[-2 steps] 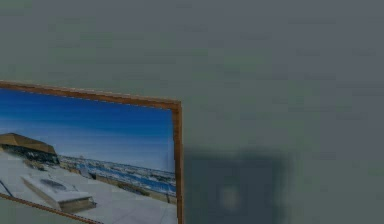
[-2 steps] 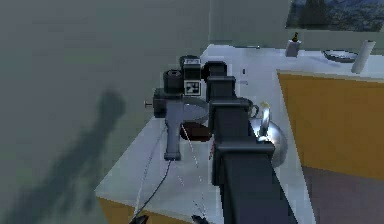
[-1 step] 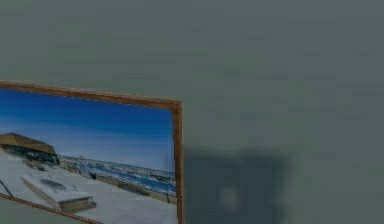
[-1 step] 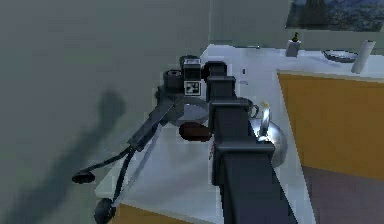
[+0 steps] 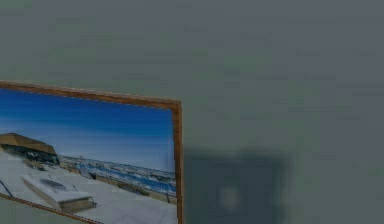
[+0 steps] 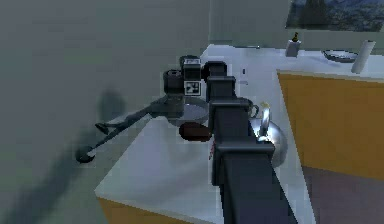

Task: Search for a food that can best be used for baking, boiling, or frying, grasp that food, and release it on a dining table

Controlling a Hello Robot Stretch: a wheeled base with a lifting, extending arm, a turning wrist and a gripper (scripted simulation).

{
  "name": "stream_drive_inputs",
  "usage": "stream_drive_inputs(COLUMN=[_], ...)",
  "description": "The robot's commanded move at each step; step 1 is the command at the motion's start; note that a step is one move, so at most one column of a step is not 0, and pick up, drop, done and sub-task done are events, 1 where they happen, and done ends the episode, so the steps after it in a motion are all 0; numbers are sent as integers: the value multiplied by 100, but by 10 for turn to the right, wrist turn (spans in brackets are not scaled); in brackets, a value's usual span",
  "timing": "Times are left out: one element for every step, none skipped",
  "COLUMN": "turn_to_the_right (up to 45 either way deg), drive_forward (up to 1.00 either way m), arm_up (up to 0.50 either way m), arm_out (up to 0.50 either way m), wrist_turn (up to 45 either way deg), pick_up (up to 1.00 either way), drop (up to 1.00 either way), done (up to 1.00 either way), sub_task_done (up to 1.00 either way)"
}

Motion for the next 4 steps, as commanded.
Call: stream_drive_inputs(turn_to_the_right=[0,0,0,0], drive_forward=[0,0,0,0], arm_up=[0,0,0,-12], arm_out=[0,0,0,0], wrist_turn=[450,450,180,0], pick_up=[0,0,0,0], drop=[0,0,0,0], done=[0,0,0,0], sub_task_done=[0,0,0,0])
